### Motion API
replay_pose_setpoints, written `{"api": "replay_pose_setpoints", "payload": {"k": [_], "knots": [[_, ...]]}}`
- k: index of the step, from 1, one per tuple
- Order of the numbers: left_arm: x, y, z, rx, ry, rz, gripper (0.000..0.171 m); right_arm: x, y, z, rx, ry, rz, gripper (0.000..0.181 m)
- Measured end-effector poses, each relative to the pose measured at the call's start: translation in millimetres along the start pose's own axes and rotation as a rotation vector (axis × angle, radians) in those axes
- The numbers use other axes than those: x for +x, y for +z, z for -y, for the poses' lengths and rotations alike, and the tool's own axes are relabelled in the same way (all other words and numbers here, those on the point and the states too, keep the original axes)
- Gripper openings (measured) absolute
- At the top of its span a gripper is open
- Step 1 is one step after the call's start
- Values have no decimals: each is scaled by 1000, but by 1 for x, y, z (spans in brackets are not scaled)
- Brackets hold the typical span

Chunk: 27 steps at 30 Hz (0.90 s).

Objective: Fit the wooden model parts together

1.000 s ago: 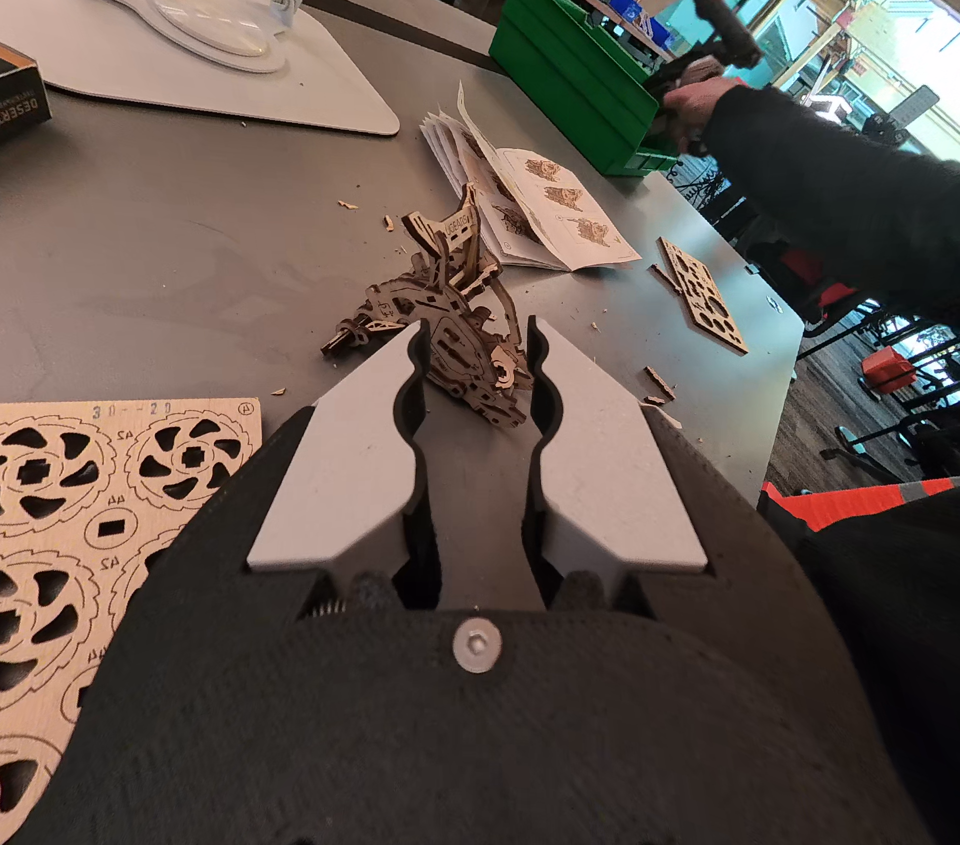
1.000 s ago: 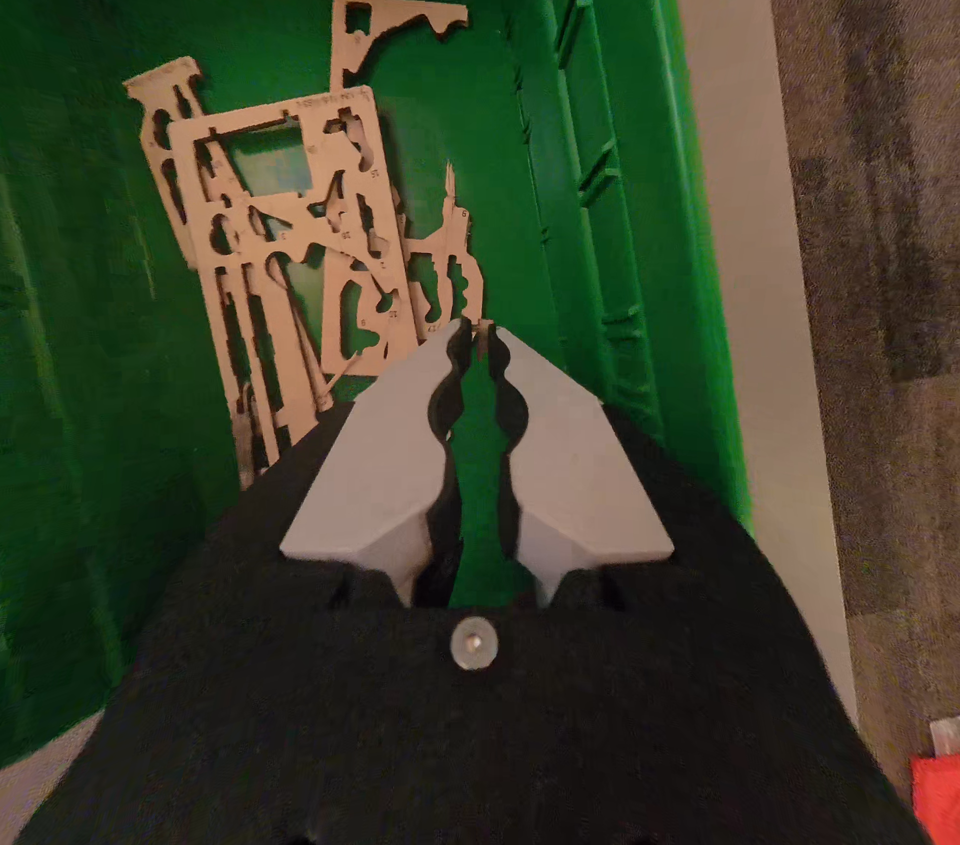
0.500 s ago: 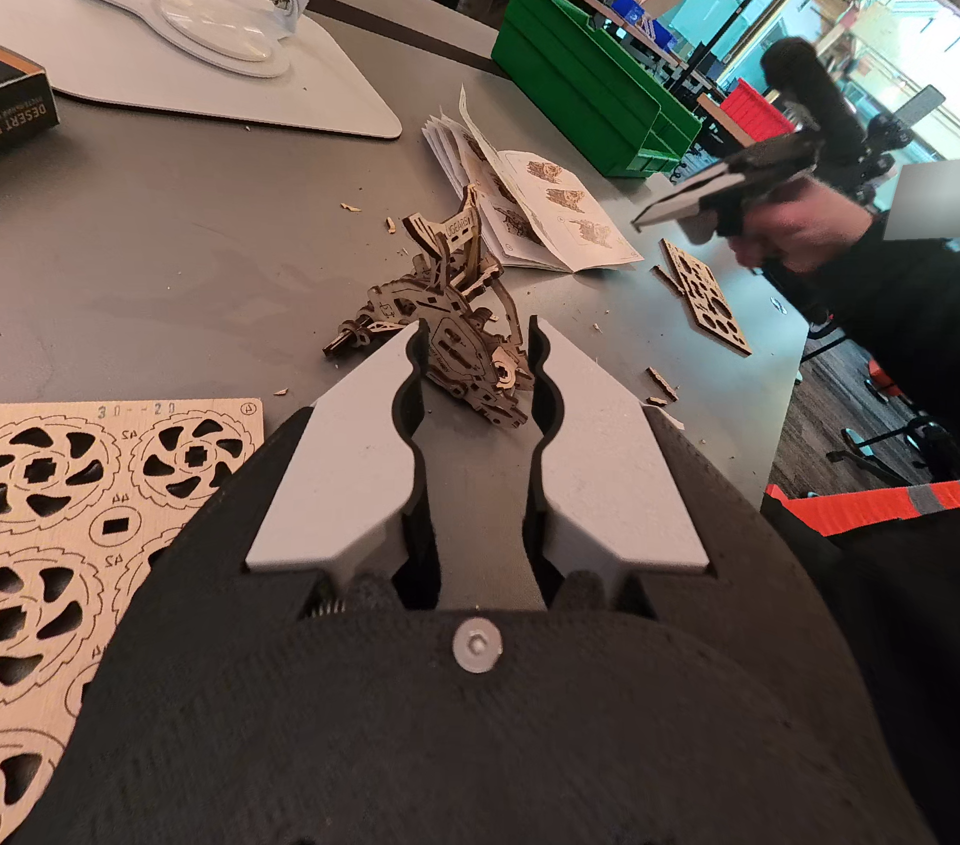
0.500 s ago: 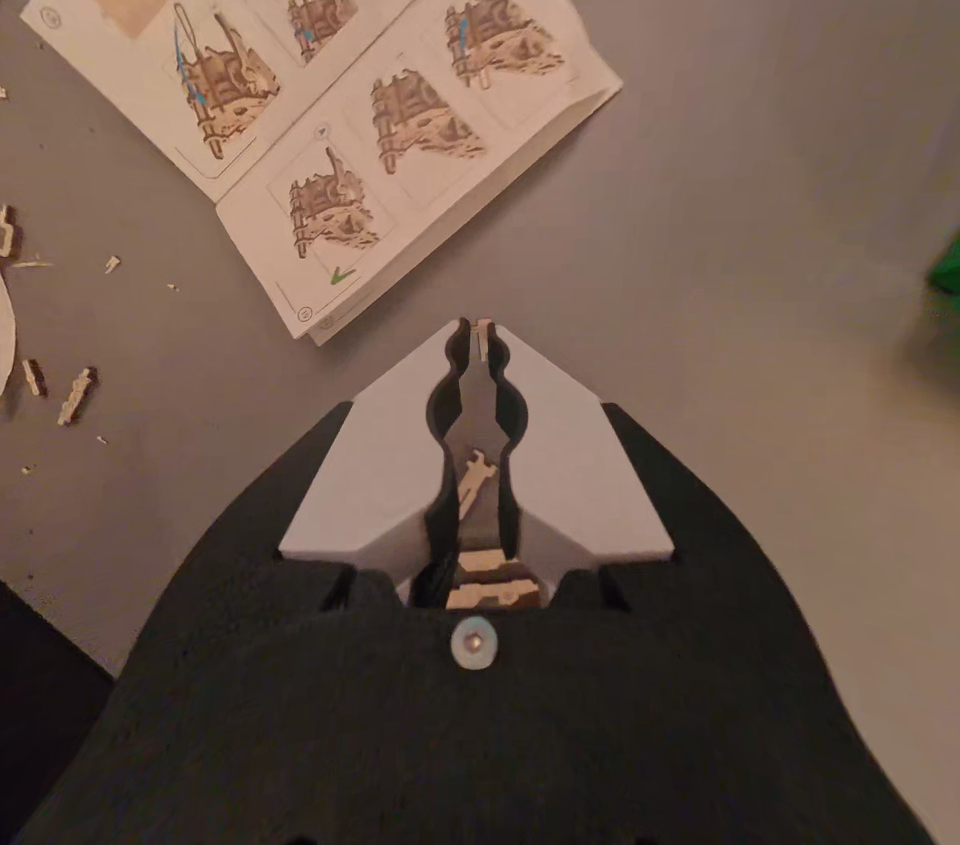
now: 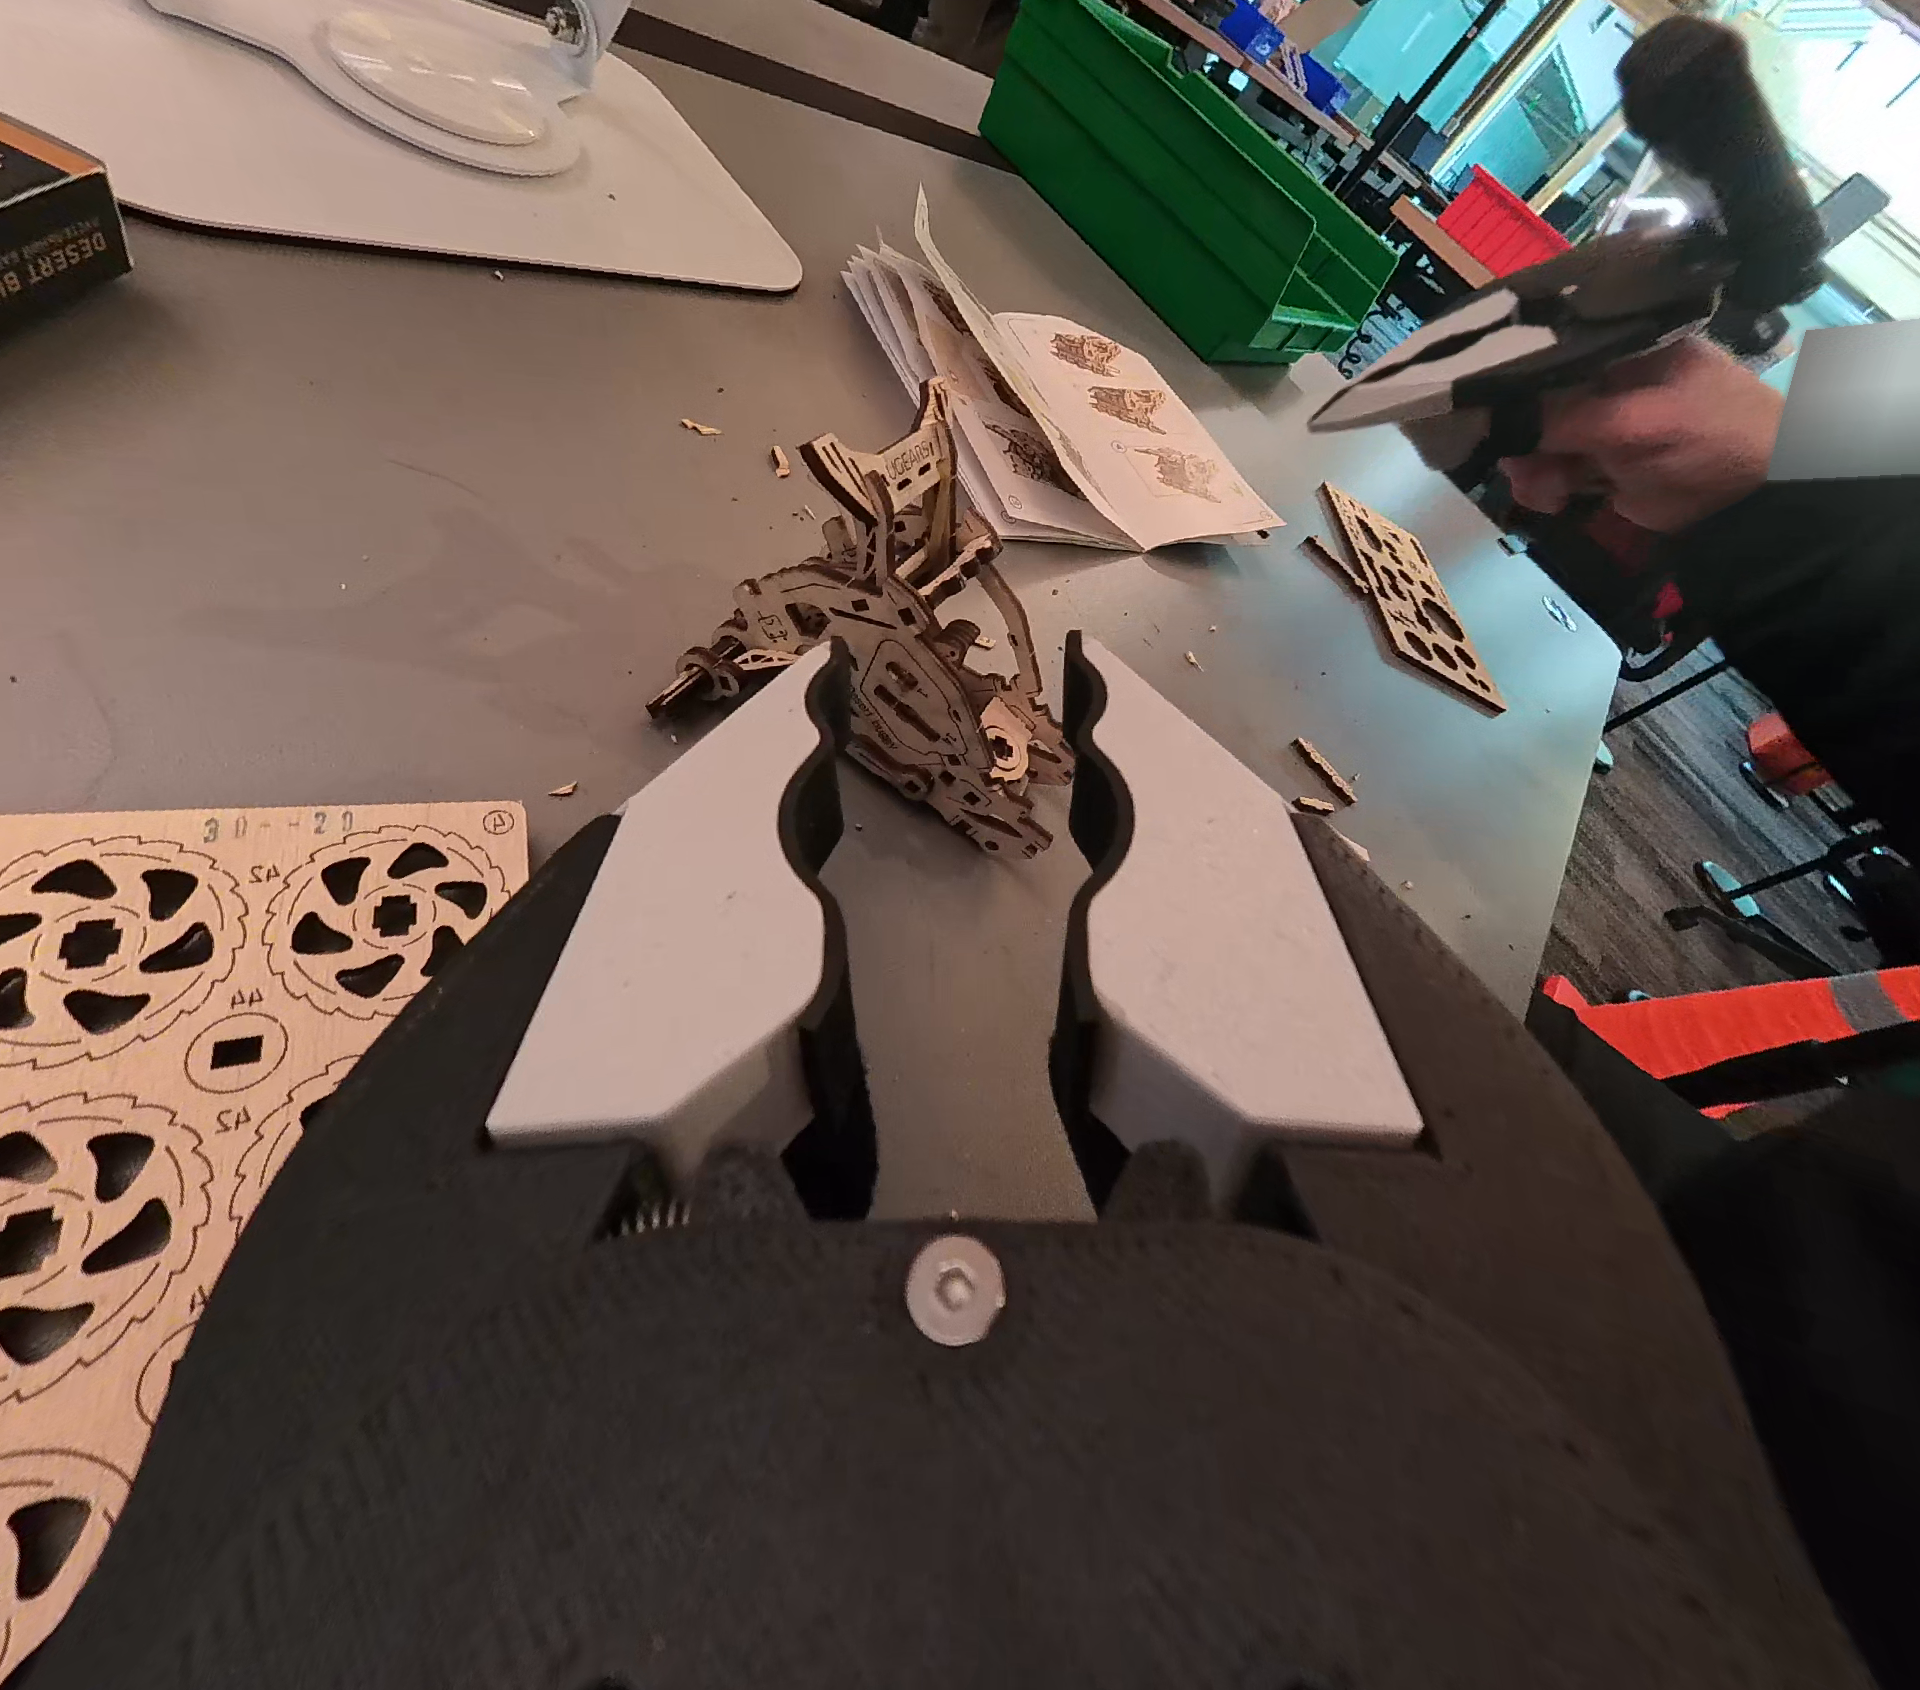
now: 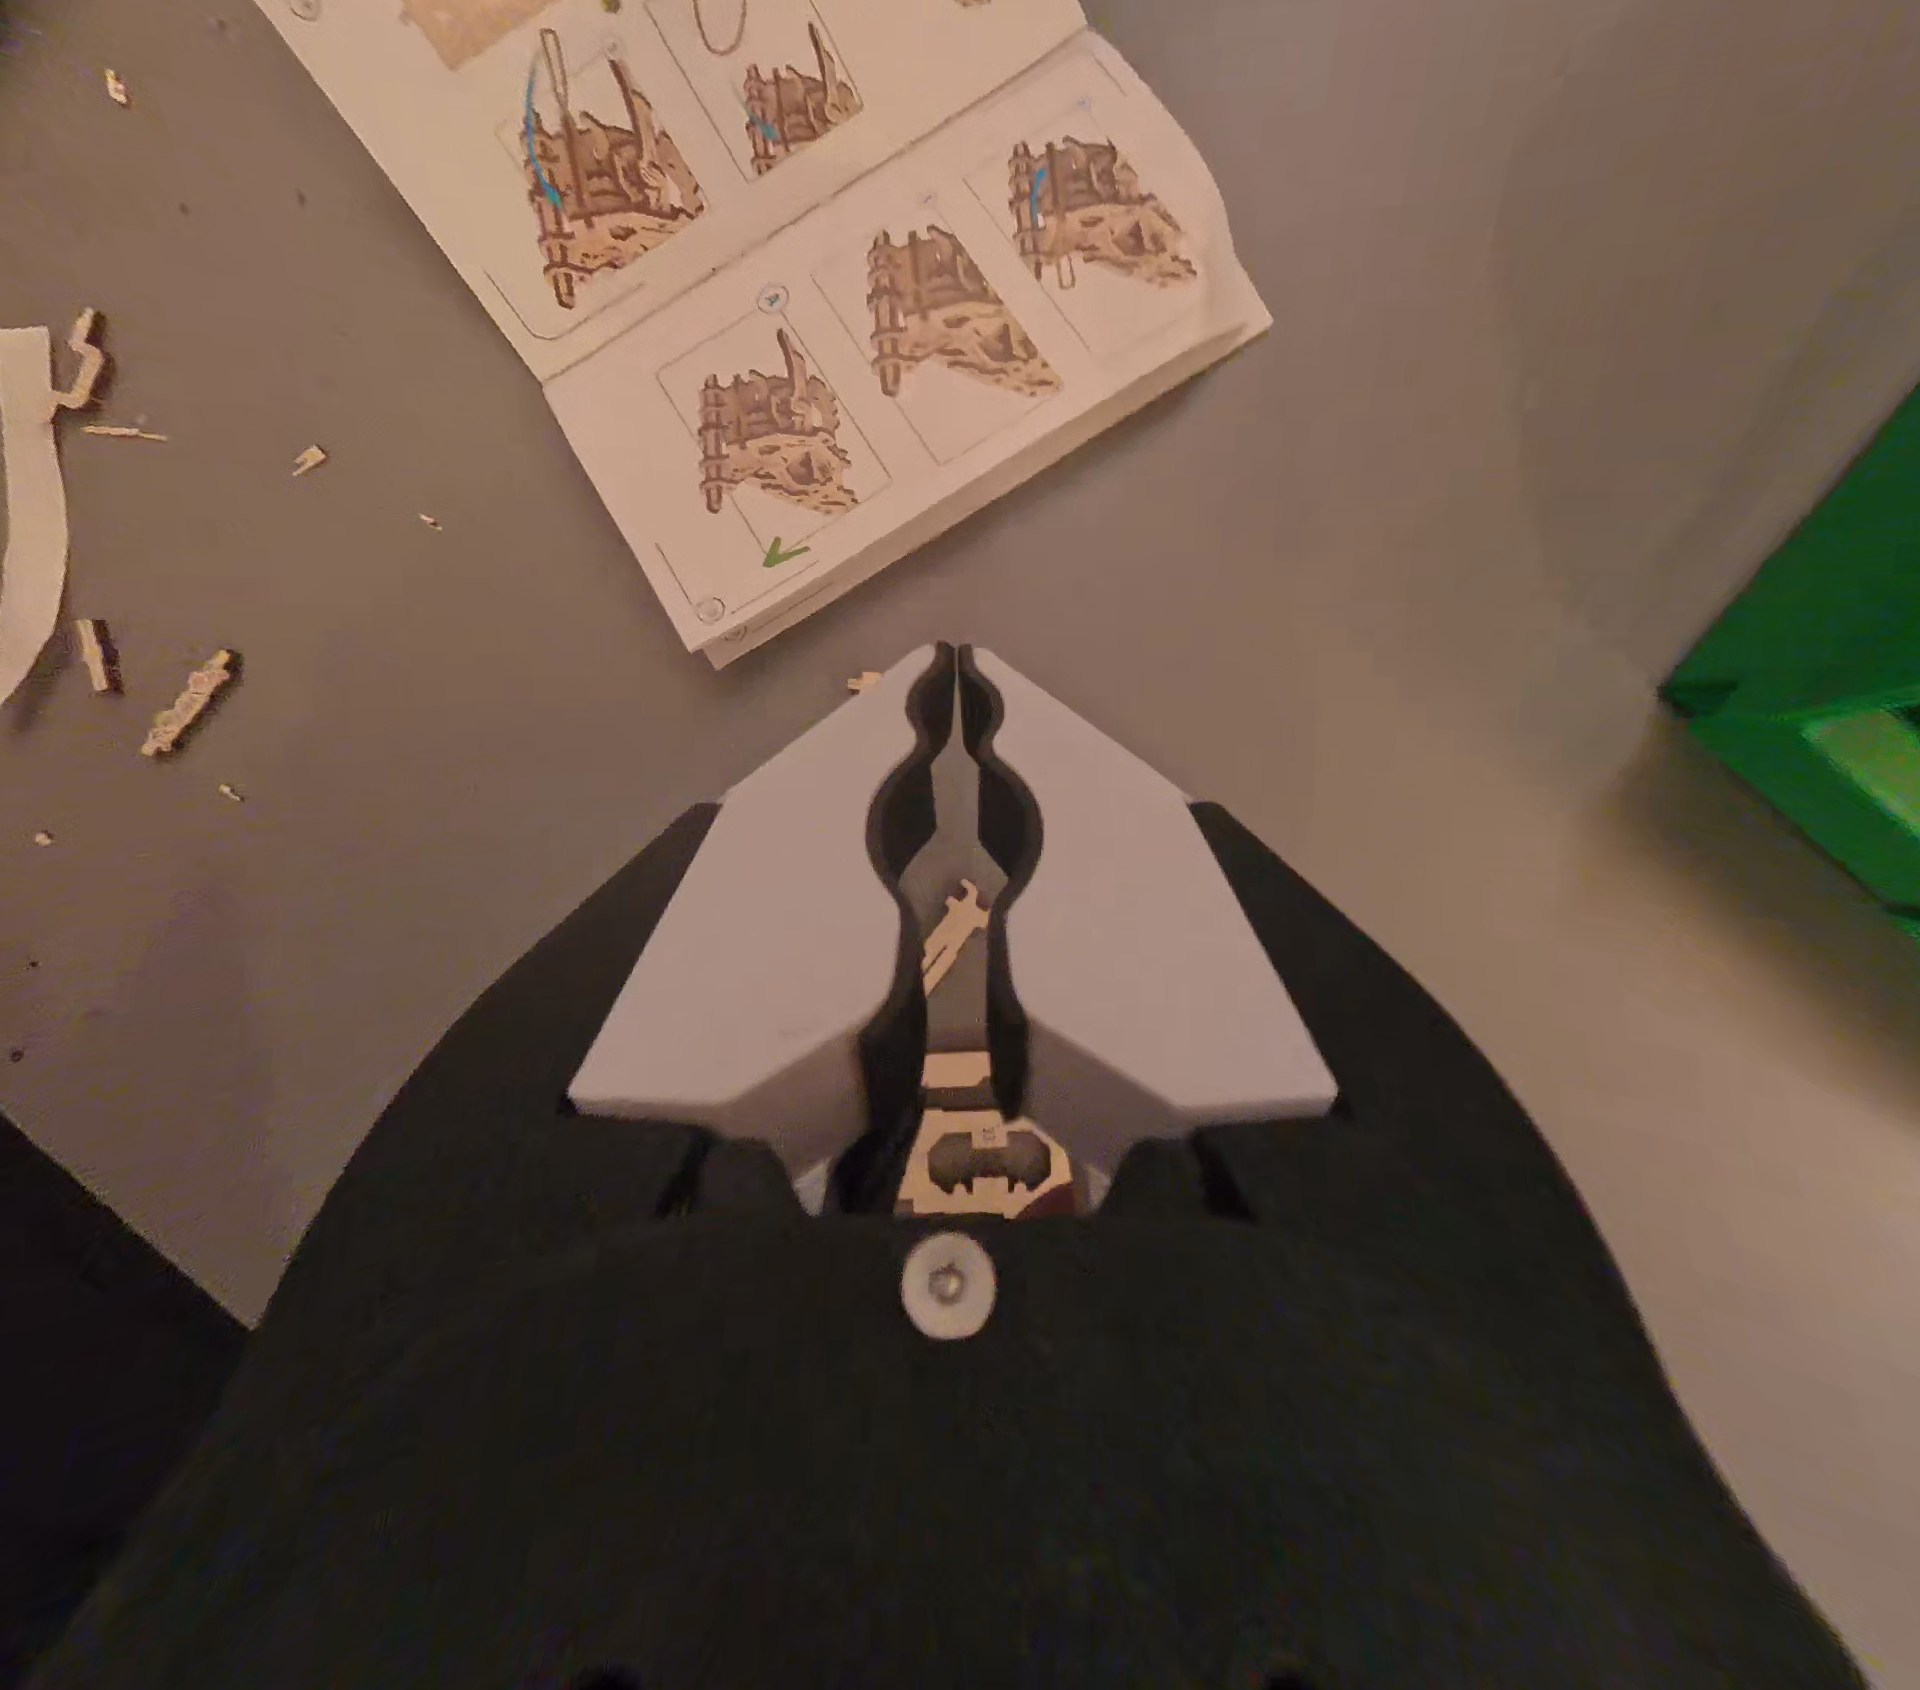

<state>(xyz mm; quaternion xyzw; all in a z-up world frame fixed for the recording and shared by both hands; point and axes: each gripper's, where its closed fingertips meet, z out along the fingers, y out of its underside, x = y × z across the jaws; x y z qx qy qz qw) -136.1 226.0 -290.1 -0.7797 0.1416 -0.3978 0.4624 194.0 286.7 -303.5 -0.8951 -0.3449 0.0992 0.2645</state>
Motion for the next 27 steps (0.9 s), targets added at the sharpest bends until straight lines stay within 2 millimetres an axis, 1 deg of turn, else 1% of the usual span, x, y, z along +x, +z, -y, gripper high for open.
{"api": "replay_pose_setpoints", "payload": {"k": [1,2,4,5,7,8,9,11,12,14,16,18,23,25,26,27], "knots": [[0,0,0,1,1,0,38,-6,-1,9,14,-23,10,13],[0,0,0,3,2,0,38,-19,-1,19,29,-49,48,32],[0,-1,1,6,3,-1,38,-53,6,39,53,-142,124,34],[0,-1,1,8,3,-2,38,-68,15,46,49,-199,133,36],[1,-1,1,8,5,-2,38,-92,42,54,10,-308,123,39],[1,-1,1,8,6,-3,38,-99,57,57,2,-343,113,40],[1,-1,1,10,7,-4,38,-101,71,58,-16,-350,107,40],[1,-2,2,17,8,-6,38,-96,91,57,-61,-310,118,27],[2,-2,2,18,9,-6,38,-93,96,56,-65,-283,144,22],[2,-2,2,18,9,-8,38,-78,97,58,-61,-249,152,0],[2,-2,2,16,9,-9,38,-55,98,59,-61,-252,108,0],[2,-2,1,13,8,-8,39,-38,101,62,-42,-244,96,0],[1,-1,1,8,10,-4,39,7,112,79,8,-211,37,0],[1,-1,1,6,10,-1,40,23,114,84,-25,-212,3,0],[1,-1,1,9,9,-2,41,25,110,92,-5,-217,-4,3],[1,-2,3,20,8,-2,42,19,102,106,67,-215,15,8]]}}
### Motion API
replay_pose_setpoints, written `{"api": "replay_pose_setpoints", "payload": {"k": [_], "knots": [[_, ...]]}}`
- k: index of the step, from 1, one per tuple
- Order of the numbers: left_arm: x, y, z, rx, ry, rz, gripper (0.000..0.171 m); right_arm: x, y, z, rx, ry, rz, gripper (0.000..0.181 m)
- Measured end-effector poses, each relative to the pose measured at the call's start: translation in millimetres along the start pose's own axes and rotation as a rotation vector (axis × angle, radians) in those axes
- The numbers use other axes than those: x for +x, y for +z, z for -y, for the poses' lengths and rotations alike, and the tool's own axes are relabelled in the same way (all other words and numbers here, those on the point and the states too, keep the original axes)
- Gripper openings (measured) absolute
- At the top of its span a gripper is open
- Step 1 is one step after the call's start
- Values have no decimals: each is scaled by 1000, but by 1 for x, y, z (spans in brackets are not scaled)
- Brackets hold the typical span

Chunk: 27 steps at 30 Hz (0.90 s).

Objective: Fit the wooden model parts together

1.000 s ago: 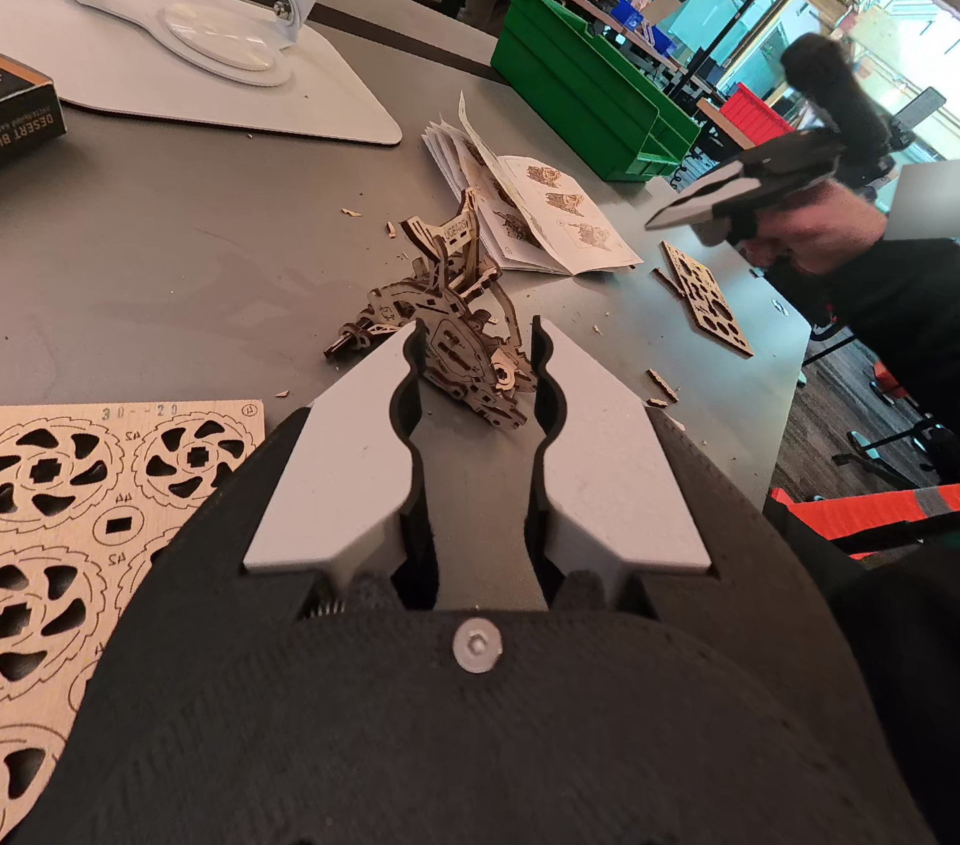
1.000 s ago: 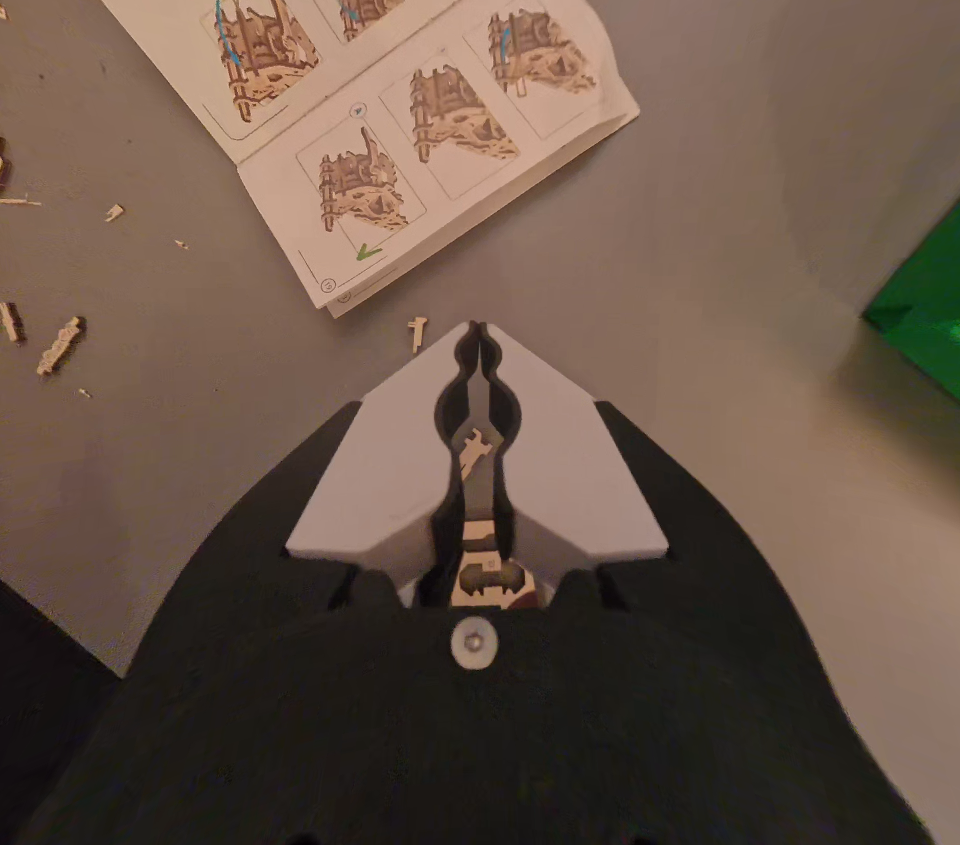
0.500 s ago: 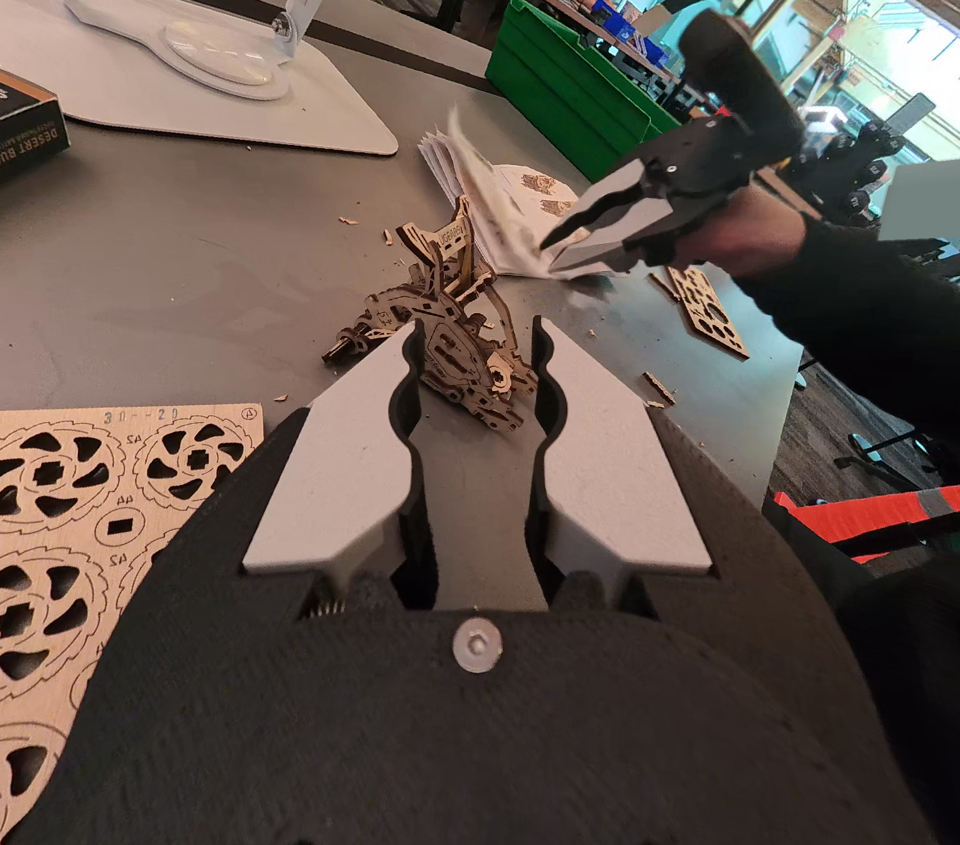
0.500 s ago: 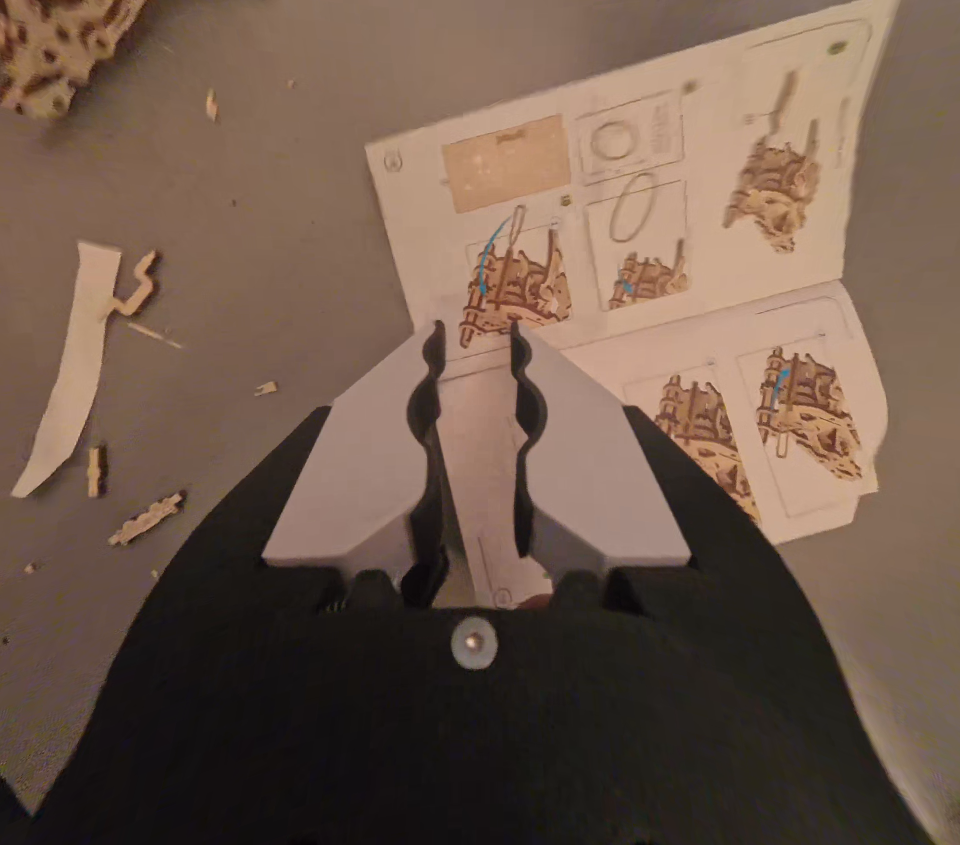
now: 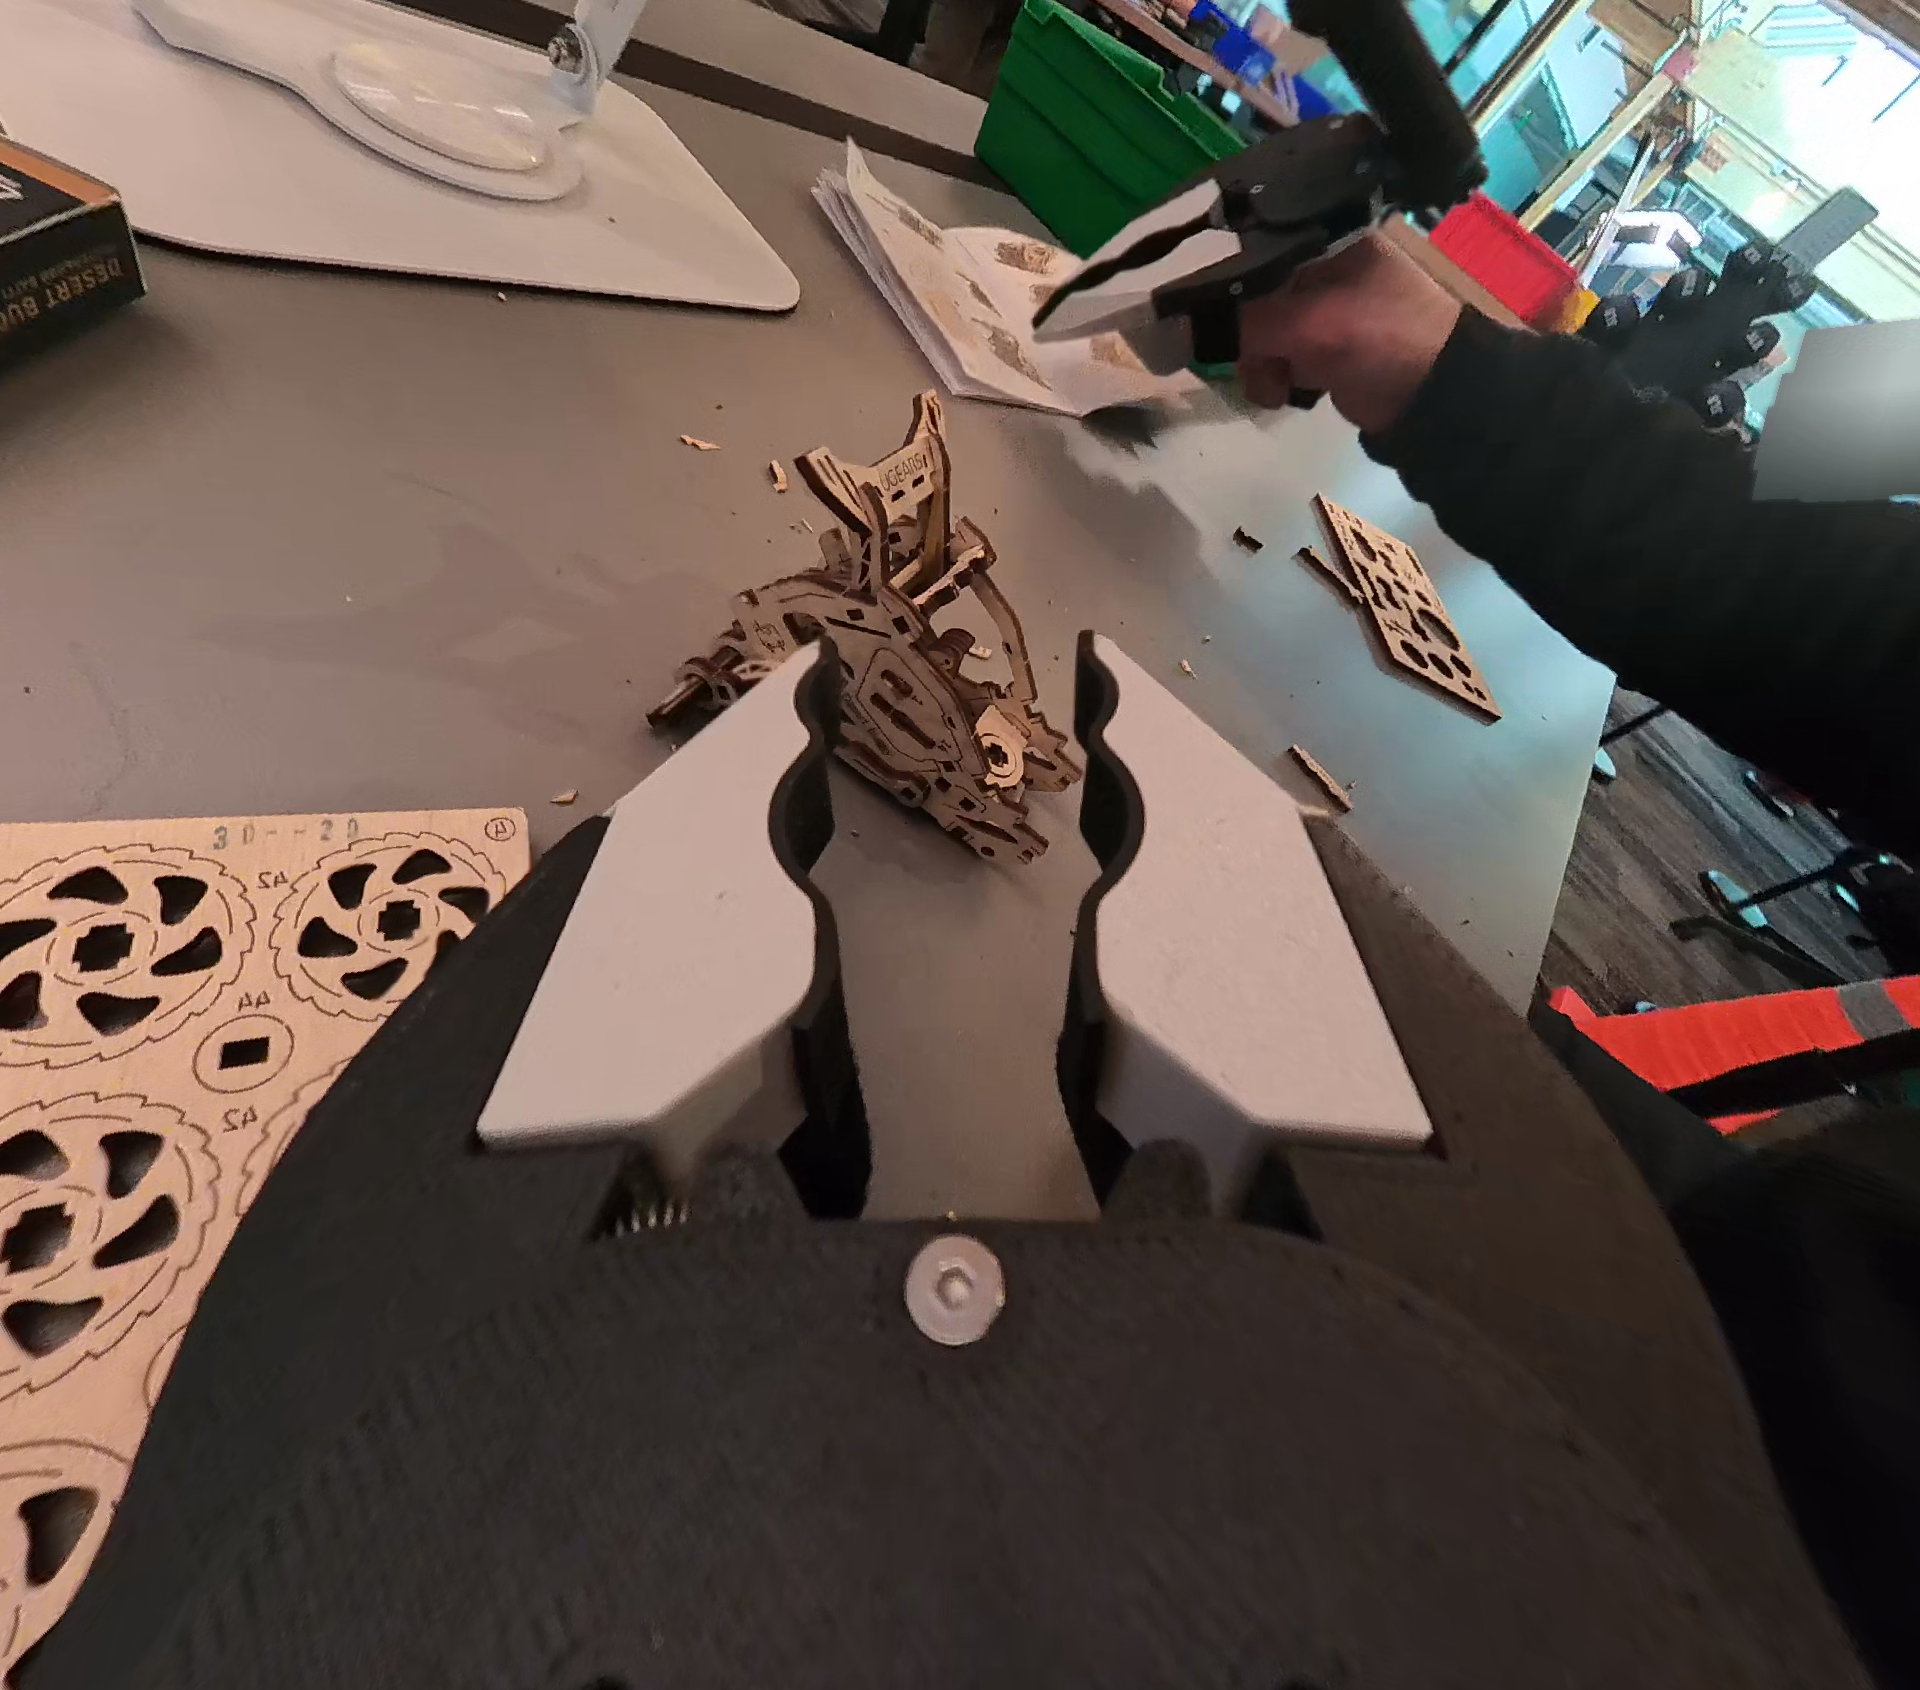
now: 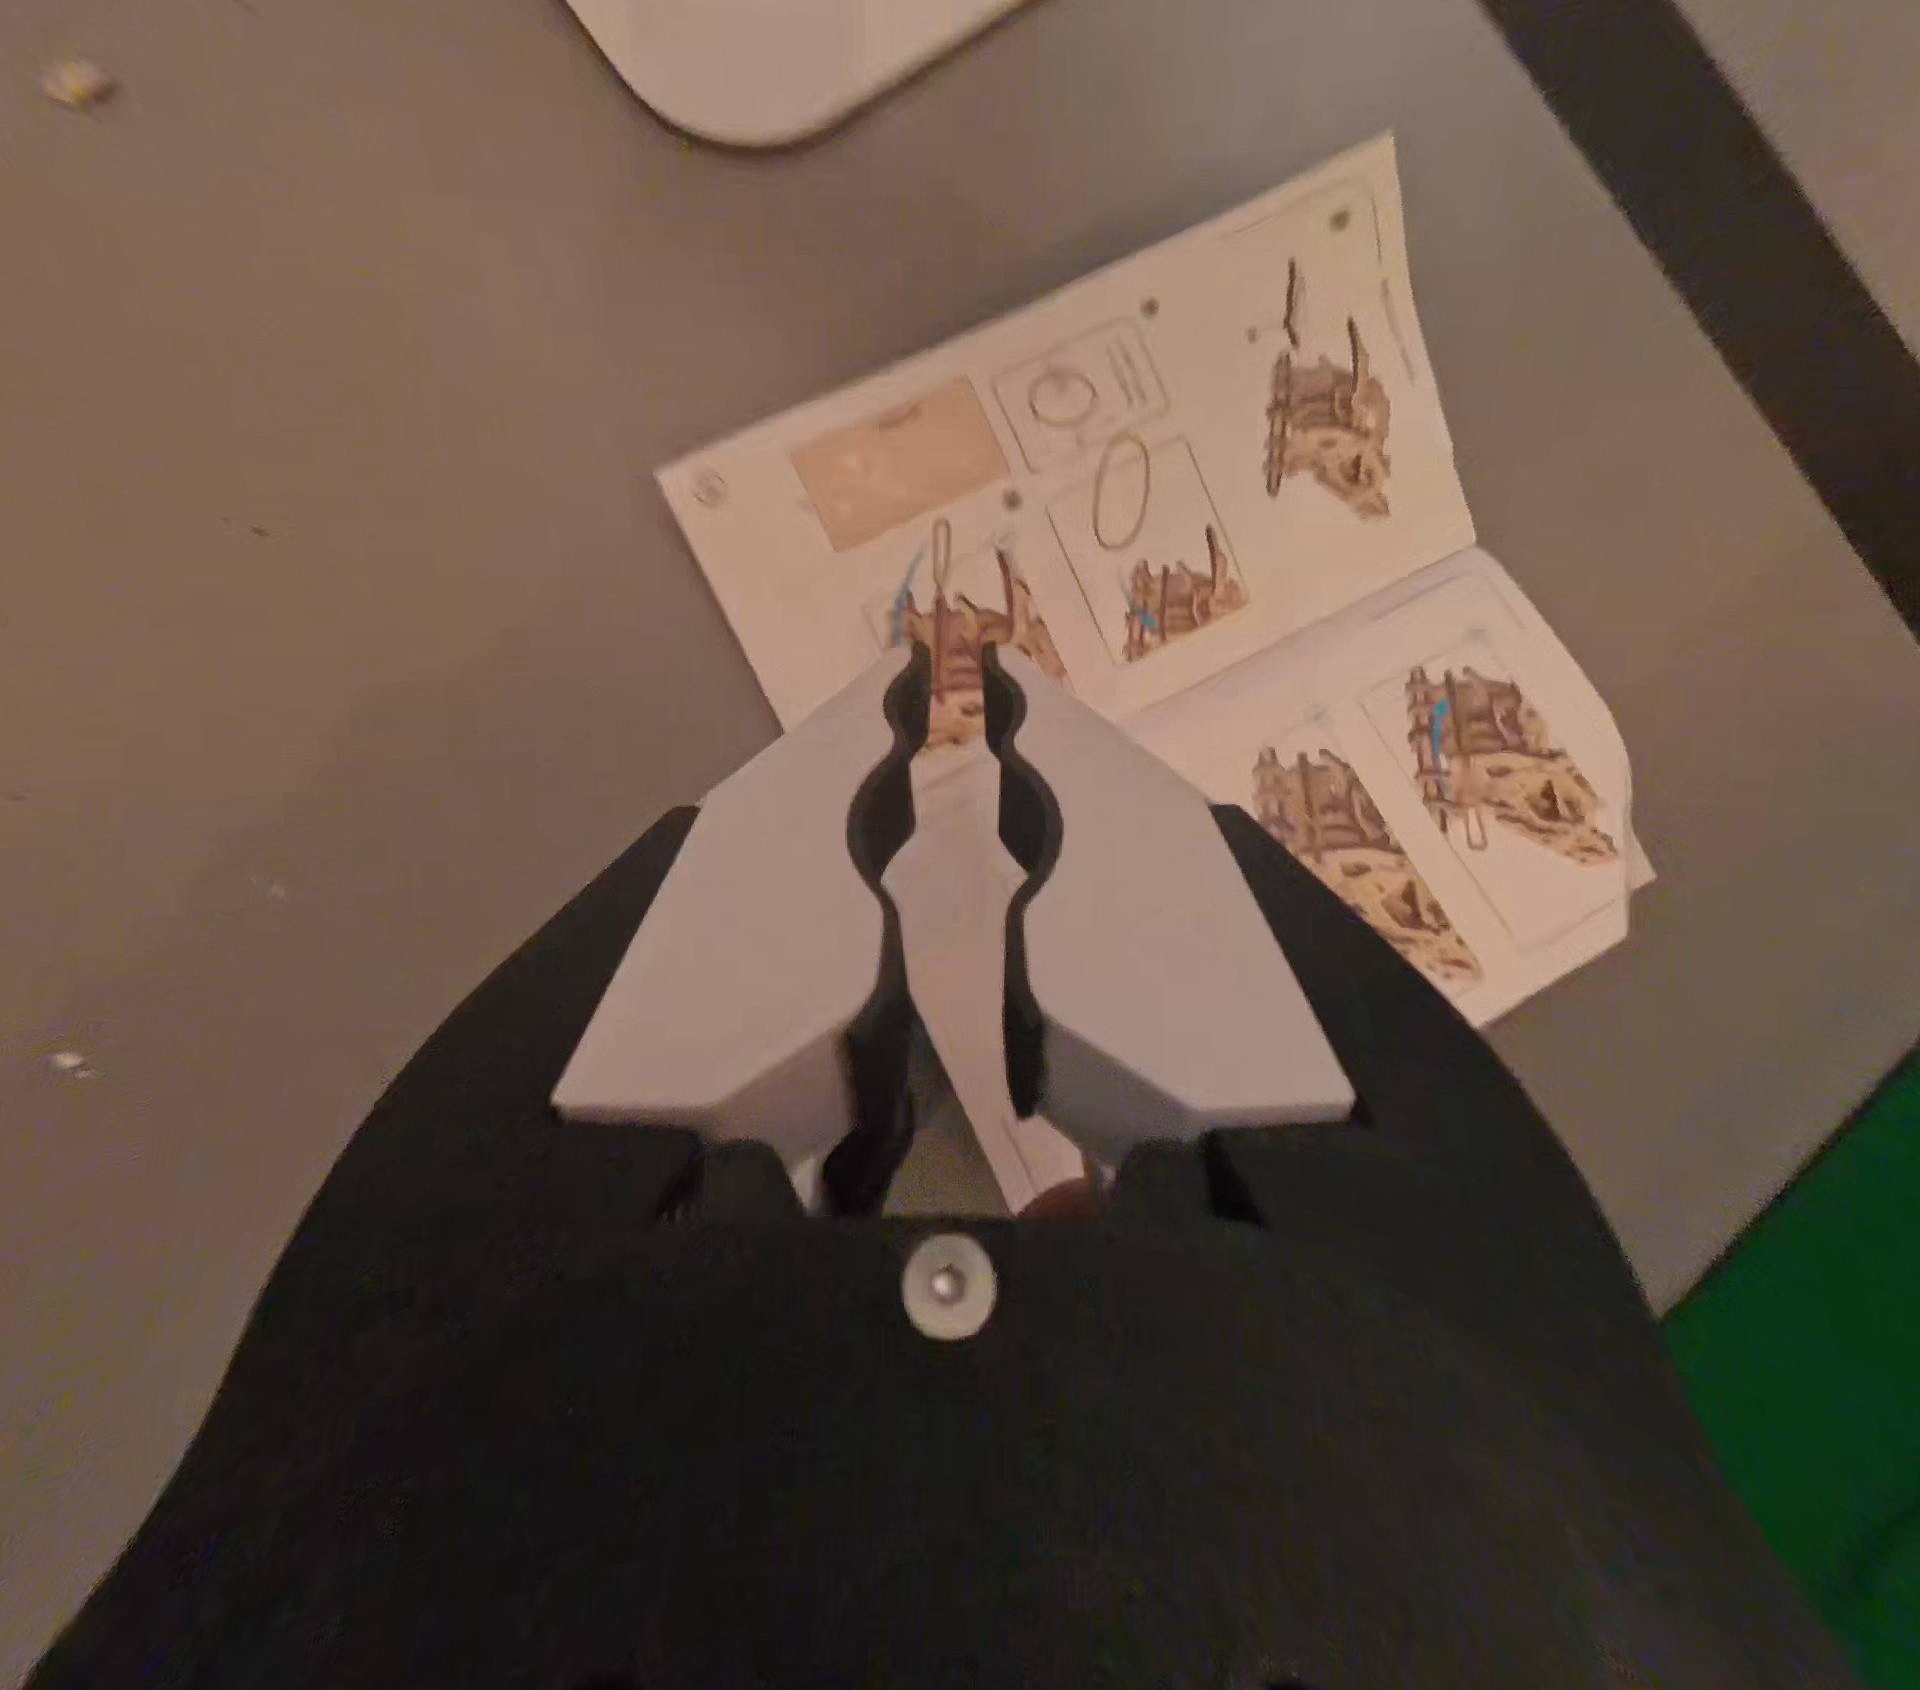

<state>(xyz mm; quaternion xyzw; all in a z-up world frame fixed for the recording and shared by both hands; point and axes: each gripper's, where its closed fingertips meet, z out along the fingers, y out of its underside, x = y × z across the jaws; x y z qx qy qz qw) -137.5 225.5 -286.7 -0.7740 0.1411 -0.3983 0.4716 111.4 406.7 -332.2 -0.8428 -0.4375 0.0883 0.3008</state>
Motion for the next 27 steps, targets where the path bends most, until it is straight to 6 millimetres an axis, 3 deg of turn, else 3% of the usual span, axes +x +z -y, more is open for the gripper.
{"api": "replay_pose_setpoints", "payload": {"k": [4,8,11,13,16,21,25,27], "knots": [[2,-3,8,56,-38,-5,49,-66,-8,49,130,-66,198,22],[5,8,2,13,46,28,50,-139,26,78,117,-165,328,30],[5,6,5,37,23,11,49,-163,54,82,102,-202,372,31],[4,2,8,65,-2,-4,49,-172,62,85,117,-189,408,29],[6,2,8,64,6,-12,49,-171,66,89,139,-236,360,18],[8,2,8,68,10,-21,49,-174,70,95,162,-224,351,20],[8,1,9,76,11,-24,48,-175,71,95,151,-249,346,0],[8,1,9,78,11,-26,48,-175,71,95,157,-256,344,0]]}}
